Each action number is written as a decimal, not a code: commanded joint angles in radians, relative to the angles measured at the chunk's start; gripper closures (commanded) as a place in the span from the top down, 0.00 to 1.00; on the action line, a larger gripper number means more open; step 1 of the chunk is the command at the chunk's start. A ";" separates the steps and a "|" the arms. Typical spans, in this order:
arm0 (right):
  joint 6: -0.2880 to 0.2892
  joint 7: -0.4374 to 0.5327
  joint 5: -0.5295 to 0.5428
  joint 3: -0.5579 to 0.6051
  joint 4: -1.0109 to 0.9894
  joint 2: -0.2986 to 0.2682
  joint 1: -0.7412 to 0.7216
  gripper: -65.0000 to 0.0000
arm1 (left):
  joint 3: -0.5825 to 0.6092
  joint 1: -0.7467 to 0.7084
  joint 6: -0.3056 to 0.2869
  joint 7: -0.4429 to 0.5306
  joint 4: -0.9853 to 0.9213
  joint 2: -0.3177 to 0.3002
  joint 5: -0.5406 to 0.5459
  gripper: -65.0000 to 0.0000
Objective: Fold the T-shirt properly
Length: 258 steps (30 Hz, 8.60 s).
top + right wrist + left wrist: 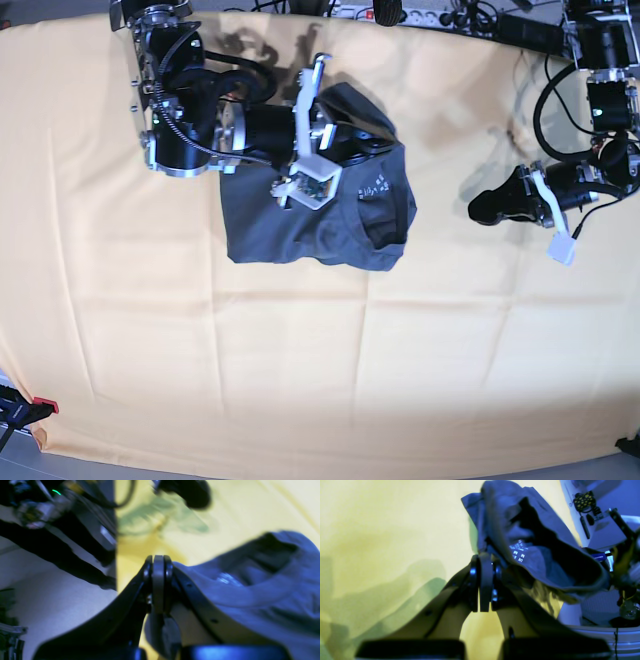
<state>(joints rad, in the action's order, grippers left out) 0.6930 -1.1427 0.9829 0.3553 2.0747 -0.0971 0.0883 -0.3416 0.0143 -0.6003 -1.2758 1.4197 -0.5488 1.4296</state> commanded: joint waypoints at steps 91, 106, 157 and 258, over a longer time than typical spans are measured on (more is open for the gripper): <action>-0.003 0.098 -0.126 0.025 -0.283 -0.427 -0.153 0.00 | 0.558 0.187 0.043 0.632 0.060 0.117 -1.040 0.00; -0.137 0.141 -0.229 -0.328 -0.016 -0.337 0.105 0.00 | 0.574 0.441 -0.002 0.722 -0.137 0.166 -0.977 0.00; 0.005 0.205 -0.247 -0.408 -0.069 0.067 0.268 0.00 | 0.508 0.409 0.251 0.678 -0.293 0.399 -1.112 0.00; 0.005 0.214 -0.352 -0.258 0.084 -0.023 0.246 0.00 | 0.552 0.497 -0.025 0.293 -0.166 0.057 -0.648 0.00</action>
<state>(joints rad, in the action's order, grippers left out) 0.6926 -0.9463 0.6136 0.1005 2.1414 -0.1181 0.3416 0.2199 0.4793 -0.6121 -1.0241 1.2316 -0.4900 0.7708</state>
